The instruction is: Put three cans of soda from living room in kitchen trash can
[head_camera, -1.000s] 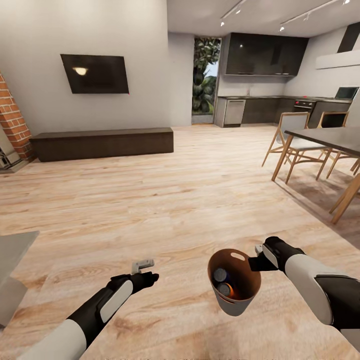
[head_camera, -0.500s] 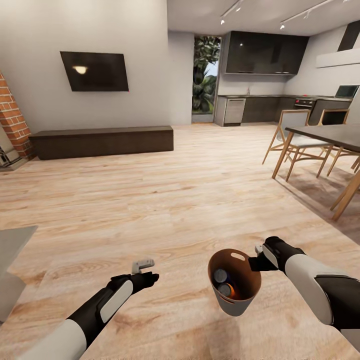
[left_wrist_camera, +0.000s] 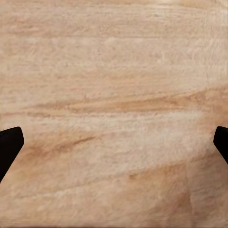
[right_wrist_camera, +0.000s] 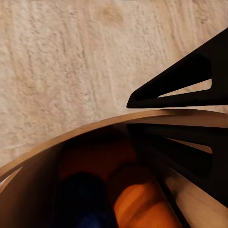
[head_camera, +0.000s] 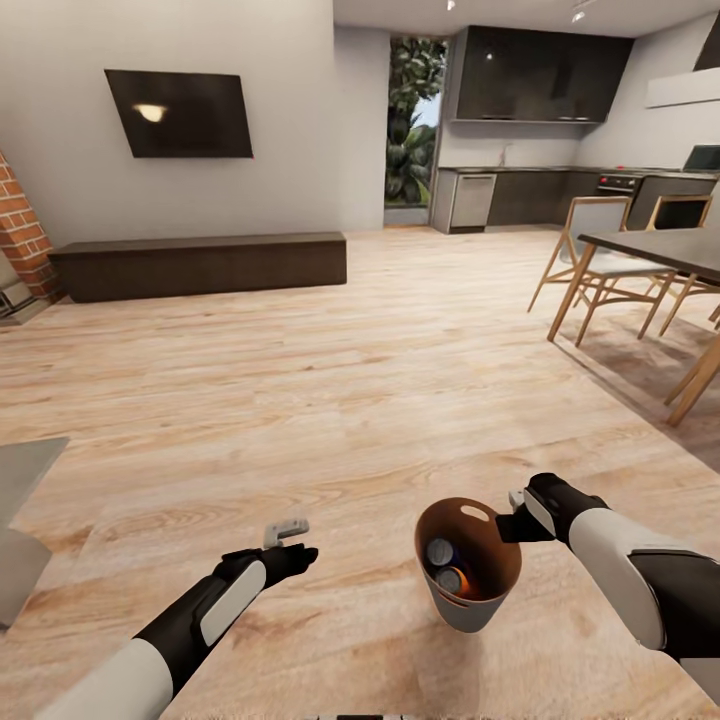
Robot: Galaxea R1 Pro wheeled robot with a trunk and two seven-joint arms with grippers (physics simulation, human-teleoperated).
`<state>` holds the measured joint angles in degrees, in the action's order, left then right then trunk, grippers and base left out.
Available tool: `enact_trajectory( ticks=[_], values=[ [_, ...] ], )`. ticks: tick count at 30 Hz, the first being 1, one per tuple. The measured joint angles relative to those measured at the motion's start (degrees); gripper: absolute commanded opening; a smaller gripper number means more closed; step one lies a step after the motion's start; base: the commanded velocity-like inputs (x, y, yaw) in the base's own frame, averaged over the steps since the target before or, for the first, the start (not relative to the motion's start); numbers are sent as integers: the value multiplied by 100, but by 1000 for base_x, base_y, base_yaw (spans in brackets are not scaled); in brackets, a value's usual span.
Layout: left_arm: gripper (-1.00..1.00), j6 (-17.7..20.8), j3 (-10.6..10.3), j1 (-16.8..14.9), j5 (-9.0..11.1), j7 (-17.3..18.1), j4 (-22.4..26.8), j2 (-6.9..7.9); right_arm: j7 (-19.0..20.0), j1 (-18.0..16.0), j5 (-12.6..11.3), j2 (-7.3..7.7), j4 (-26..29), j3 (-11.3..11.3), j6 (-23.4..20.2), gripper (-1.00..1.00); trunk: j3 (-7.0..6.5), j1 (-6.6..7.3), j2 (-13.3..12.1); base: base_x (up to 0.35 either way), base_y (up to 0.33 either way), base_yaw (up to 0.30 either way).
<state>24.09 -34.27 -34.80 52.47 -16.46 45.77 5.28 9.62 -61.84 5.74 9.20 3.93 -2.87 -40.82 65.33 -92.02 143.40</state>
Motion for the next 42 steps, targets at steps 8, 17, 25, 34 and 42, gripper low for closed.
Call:
enact_trajectory(
  ticks=[8, 17, 25, 34, 42],
  values=[
    [100, -4, -3, 0, 0, -10, 5, 0, 0, 0, 0, -4, 0, -2, 2, -100, 177, -21, 11, 0, 0, 0],
    [100, -8, -9, 0, 0, -12, 9, 0, -2, -2, -15, -8, 2, 10, 16, -100, 222, -25, 14, 0, 0, 0],
    [100, -9, -17, 0, 0, -9, 11, 0, -4, -1, -1, -13, 2, -6, 18, -100, 244, -28, 15, 0, 0, 0],
    [100, -9, -18, 0, 0, -7, 11, 0, 30, -3, -71, -6, 10, 60, 13, 100, 244, -27, 16, 0, 0, 0],
    [100, -9, -23, 0, 0, -23, 11, 0, 31, -3, -73, -6, 10, 61, 13, 100, 244, -27, 16, 0, 0, 0]
  ],
)
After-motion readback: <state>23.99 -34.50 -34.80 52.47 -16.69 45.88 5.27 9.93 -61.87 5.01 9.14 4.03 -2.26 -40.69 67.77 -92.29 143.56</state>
